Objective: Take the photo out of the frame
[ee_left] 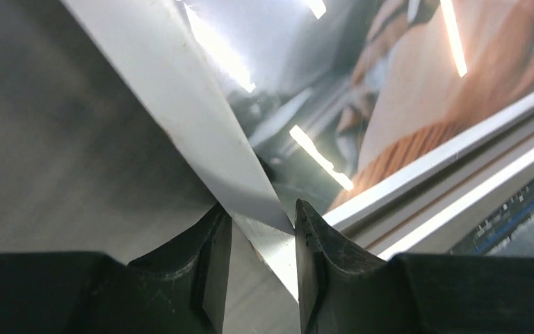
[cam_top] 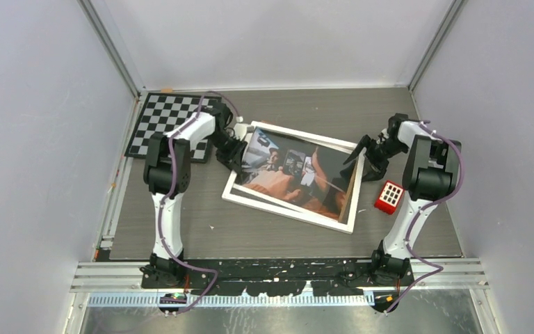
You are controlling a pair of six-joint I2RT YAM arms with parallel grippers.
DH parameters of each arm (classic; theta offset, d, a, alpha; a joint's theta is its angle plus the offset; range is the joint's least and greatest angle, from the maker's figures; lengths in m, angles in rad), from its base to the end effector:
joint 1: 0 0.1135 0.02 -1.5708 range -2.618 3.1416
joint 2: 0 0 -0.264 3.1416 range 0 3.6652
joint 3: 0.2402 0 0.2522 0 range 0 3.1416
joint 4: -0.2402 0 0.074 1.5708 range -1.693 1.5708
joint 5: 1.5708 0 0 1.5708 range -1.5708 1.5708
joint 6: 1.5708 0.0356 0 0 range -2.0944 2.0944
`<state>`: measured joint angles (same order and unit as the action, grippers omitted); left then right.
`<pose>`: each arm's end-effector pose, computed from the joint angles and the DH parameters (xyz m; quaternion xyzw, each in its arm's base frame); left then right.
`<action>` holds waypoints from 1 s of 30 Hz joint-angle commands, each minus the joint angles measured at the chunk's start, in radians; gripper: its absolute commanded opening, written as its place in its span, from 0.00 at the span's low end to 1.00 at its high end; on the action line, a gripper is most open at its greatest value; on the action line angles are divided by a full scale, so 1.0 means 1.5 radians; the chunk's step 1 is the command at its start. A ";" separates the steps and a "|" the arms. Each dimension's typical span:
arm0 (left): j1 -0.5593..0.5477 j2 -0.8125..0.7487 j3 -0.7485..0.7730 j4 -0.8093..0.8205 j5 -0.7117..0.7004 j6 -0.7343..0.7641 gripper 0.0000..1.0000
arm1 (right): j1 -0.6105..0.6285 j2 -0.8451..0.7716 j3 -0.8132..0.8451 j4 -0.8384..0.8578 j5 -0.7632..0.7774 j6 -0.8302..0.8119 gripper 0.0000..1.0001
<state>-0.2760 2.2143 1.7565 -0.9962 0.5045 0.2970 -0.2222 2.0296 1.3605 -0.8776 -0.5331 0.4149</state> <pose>0.4157 -0.1356 0.1658 0.2872 0.9232 -0.2486 0.0591 0.3637 -0.0636 0.1407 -0.2991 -0.9171 -0.2633 0.0138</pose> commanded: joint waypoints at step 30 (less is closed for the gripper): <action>0.000 -0.231 -0.249 0.147 -0.090 -0.155 0.61 | 0.098 -0.103 -0.020 -0.034 0.167 -0.214 0.85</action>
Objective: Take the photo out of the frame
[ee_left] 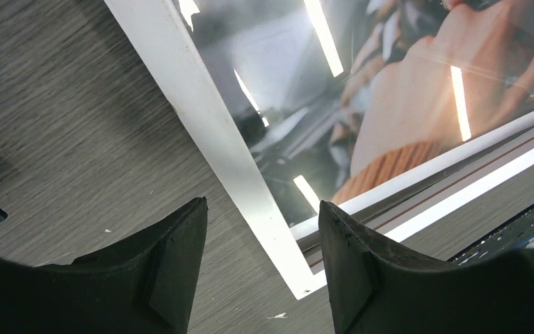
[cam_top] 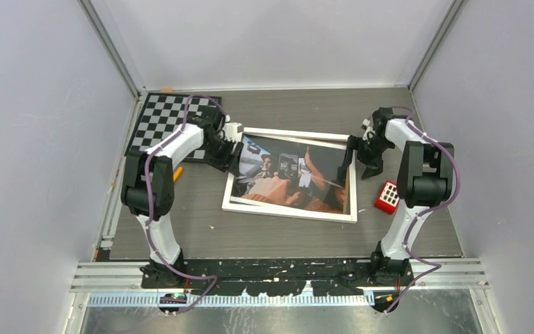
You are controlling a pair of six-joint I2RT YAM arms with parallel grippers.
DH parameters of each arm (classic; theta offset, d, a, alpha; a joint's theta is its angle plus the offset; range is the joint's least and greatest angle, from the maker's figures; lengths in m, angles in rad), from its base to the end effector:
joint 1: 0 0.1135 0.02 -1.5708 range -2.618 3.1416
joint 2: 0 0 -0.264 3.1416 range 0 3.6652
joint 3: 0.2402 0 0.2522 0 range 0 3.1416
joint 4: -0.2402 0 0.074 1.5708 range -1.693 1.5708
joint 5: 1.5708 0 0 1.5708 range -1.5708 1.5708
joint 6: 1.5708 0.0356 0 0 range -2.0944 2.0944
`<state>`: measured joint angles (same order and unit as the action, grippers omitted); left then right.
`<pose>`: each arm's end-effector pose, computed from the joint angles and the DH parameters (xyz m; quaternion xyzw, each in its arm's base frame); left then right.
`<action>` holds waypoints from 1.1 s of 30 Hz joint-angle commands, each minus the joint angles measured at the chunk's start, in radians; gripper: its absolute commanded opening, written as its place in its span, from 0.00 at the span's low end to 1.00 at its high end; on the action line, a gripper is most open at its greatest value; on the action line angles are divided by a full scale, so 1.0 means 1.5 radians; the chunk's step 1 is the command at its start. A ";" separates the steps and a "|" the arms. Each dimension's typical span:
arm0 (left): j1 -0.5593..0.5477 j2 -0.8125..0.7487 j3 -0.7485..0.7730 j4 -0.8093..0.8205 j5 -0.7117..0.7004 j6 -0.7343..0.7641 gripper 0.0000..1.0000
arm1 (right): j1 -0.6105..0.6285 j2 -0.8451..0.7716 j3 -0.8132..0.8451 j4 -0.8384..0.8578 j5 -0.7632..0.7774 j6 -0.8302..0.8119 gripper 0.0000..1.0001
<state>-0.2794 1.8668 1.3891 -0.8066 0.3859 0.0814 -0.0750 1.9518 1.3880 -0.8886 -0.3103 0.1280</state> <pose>0.3542 -0.1156 0.2041 0.2012 0.9507 -0.2027 0.1207 0.3698 -0.0169 0.1712 0.0908 0.9821 0.1557 0.0543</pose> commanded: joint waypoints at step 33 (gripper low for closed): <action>-0.008 0.039 0.001 0.091 0.029 -0.105 0.42 | -0.005 0.152 0.185 -0.008 -0.141 0.011 0.26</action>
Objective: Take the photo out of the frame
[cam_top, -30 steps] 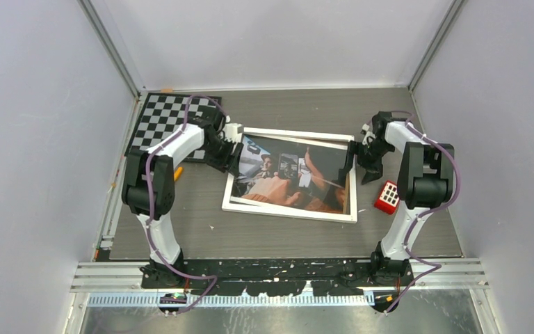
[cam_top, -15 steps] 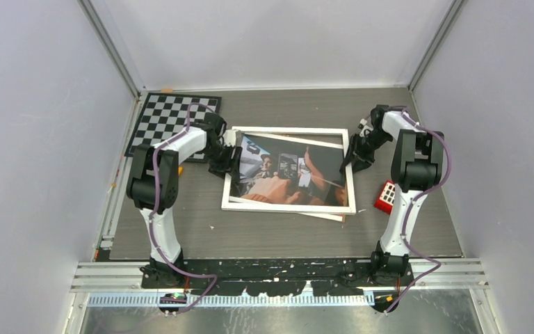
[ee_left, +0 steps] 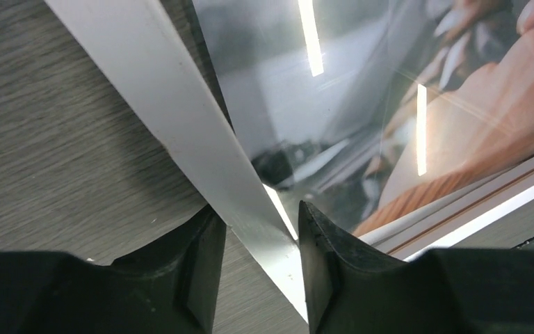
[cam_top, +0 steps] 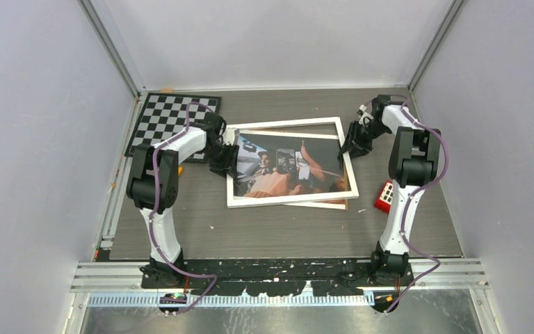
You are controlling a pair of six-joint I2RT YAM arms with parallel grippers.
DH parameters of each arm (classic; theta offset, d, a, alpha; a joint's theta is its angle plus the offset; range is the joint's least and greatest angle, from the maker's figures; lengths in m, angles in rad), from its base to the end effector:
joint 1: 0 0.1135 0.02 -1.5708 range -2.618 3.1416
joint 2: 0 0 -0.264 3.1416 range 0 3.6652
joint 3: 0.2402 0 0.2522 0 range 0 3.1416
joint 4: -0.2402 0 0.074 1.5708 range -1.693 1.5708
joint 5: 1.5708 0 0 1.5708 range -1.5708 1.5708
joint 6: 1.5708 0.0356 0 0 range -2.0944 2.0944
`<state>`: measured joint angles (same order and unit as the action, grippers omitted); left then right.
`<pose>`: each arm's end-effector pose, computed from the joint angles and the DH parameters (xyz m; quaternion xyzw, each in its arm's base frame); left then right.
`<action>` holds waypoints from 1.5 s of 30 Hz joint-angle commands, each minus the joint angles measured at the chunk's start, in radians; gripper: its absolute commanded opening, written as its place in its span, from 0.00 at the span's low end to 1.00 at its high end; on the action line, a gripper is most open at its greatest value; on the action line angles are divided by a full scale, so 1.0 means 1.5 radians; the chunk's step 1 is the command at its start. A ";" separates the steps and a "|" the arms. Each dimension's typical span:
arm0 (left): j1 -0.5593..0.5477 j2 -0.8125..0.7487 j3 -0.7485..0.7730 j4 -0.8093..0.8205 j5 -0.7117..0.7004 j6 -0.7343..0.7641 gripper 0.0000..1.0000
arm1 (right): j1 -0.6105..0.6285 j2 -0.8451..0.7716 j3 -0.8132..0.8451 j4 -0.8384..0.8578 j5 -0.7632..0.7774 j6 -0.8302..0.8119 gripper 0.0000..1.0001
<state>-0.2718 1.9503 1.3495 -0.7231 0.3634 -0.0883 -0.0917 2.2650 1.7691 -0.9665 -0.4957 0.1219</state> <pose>0.3627 -0.1142 0.1657 0.1116 0.9699 -0.1981 0.0870 0.4440 -0.0238 0.1479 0.0900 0.9639 0.2457 0.0488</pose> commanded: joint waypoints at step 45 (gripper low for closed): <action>-0.372 -0.006 0.133 0.150 -0.034 0.405 1.00 | -0.089 -0.327 -0.347 0.081 -0.044 -0.018 0.89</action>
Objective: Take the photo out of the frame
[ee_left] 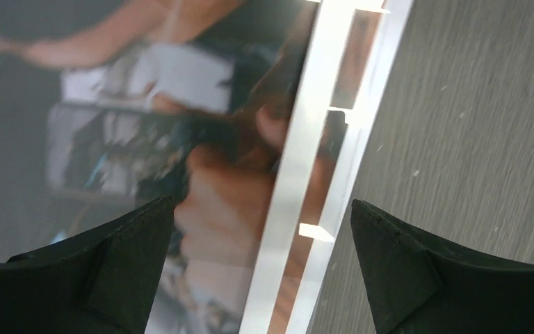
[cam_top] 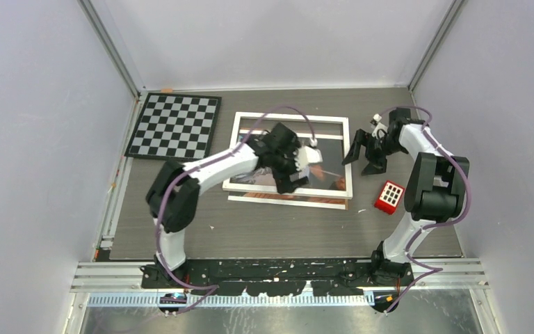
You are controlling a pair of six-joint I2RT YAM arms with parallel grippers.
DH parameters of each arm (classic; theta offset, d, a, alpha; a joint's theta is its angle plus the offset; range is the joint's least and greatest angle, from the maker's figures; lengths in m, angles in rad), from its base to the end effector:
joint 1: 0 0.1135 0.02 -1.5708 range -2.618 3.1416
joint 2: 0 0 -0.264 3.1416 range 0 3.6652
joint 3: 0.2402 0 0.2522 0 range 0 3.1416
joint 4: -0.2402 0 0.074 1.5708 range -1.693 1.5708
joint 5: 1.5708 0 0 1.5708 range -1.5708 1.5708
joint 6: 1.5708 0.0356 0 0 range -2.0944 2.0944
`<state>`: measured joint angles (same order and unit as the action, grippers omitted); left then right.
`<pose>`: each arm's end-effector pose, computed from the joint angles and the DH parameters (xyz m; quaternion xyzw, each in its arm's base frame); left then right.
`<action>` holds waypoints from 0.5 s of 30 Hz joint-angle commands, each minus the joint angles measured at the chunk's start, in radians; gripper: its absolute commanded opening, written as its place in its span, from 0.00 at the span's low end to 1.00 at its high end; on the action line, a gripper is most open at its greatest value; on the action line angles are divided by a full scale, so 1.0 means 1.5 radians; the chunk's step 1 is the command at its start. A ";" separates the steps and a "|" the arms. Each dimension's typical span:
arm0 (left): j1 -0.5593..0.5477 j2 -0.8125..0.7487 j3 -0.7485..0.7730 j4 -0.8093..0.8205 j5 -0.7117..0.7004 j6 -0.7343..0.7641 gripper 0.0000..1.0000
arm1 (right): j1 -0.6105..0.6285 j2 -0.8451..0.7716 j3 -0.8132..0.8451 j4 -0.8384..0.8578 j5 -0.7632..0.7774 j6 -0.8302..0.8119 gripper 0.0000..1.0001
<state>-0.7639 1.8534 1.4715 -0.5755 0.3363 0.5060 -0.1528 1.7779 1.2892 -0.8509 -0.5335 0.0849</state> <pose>0.2845 -0.2888 0.2434 0.5982 0.7267 -0.1965 0.2747 0.3415 -0.0343 0.2080 0.0834 0.9550 0.2579 0.1201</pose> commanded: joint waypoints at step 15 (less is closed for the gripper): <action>-0.138 0.185 0.134 0.087 -0.114 -0.008 0.99 | -0.088 -0.053 -0.080 -0.009 -0.018 -0.021 0.89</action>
<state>-0.9779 2.1204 1.6203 -0.4988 0.2298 0.4992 -0.2802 1.7607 1.1816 -0.8616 -0.5381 0.0761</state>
